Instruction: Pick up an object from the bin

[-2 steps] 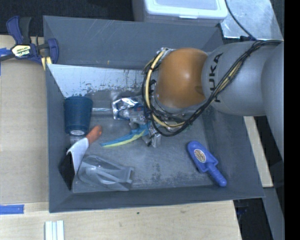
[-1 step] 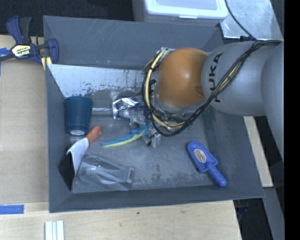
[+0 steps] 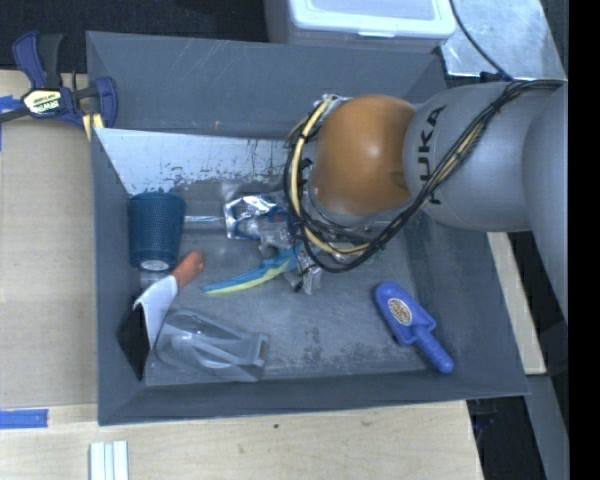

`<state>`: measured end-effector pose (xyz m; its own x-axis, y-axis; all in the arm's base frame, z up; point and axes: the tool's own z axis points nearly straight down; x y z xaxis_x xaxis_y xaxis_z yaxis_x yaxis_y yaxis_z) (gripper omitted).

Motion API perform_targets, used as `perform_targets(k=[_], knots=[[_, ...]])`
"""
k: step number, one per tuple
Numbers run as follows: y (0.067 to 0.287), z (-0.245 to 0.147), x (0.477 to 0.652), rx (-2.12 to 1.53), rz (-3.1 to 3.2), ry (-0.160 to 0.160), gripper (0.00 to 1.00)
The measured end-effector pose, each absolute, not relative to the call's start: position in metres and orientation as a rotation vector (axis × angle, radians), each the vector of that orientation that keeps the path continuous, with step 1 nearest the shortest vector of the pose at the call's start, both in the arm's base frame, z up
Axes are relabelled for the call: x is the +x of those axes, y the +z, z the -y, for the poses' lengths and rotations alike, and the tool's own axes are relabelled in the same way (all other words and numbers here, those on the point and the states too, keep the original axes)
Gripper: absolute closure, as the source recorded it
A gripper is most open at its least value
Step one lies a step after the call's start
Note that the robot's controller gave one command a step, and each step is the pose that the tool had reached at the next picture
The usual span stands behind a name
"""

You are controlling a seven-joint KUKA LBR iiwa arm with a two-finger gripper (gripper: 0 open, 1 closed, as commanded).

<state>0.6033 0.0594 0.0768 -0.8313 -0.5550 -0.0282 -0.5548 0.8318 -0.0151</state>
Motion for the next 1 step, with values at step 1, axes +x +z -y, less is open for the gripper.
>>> perform_targets(k=[1], knots=[[0.1018, -0.0592, 0.6006, -0.9, -2.985, -0.007, 1.0]])
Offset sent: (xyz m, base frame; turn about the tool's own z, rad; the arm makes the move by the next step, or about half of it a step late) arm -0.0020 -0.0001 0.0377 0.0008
